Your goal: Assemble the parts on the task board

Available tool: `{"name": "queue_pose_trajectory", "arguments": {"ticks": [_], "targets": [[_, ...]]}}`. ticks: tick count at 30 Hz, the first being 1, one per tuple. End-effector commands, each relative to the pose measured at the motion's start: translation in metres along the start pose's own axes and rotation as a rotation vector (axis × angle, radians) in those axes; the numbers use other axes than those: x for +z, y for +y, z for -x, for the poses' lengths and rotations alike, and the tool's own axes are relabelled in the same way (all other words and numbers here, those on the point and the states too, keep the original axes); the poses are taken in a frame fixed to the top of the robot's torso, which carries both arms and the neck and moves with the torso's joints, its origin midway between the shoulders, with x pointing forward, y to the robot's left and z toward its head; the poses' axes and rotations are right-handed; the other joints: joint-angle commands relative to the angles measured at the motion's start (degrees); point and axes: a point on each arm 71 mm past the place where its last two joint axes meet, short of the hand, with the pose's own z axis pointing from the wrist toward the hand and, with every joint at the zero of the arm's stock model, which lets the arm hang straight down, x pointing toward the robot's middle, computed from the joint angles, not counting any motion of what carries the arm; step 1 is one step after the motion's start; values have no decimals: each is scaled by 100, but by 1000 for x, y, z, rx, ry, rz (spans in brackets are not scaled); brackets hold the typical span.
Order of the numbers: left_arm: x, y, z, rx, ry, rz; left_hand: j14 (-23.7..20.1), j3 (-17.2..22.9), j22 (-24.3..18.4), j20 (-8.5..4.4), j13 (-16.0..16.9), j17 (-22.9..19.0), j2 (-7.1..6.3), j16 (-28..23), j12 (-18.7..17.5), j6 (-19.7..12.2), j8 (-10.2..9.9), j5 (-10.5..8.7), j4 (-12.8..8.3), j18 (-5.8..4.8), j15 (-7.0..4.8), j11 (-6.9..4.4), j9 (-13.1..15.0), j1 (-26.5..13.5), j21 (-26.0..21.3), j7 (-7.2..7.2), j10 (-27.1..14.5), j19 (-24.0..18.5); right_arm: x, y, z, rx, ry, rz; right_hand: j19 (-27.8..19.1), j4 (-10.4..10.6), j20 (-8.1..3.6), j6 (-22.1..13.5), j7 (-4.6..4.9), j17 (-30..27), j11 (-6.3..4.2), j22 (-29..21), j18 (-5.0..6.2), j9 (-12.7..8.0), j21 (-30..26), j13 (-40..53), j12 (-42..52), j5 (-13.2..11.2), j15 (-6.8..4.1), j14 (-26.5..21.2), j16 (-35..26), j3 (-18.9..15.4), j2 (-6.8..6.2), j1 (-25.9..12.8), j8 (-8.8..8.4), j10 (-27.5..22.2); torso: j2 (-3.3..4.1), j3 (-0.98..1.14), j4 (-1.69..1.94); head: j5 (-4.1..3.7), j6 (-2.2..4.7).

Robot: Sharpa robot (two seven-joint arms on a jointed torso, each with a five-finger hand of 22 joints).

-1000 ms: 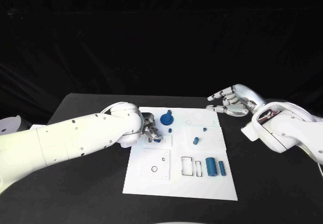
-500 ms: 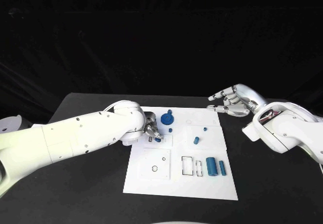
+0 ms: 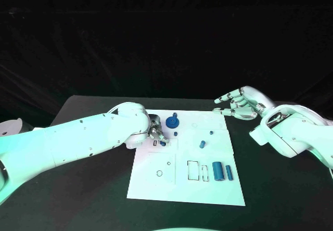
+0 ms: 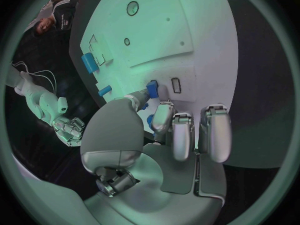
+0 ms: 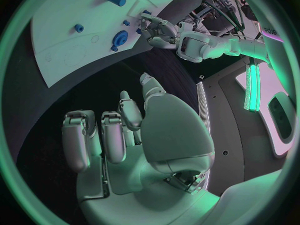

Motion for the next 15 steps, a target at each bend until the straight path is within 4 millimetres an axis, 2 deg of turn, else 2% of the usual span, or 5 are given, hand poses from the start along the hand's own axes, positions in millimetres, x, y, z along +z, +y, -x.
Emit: {"name": "queue_pose_trajectory", "arguments": {"ticks": [1, 15], "targets": [[3, 1, -9, 35, 64, 13, 614, -152, 862, -34, 23, 1508, -14, 18, 39, 52, 33, -39, 65, -77, -44, -17, 10, -136, 44, 0, 45, 375, 0, 2, -2, 4, 18, 14, 267, 2, -13, 49, -1, 1068, -8, 919, 17, 6, -26, -4, -20, 25, -4, 502, -40, -34, 7, -37, 15, -42, 2, -2, 3, 4, -3], [5, 1, -8, 32, 61, 22, 614, -941, 912, -55, 69, 1508, 75, 18, 76, 113, 102, -47, 359, -87, -64, -36, 92, -420, 66, -25, 77, 396, 0, 3, -3, 13, 24, 18, 263, 8, -13, 47, -1, 1062, -8, 911, 19, 5, -31, -13, -32, 25, -5, 500, -44, -45, 2, -44, 14, -48, 1, -6, 3, 5, 9]]}}
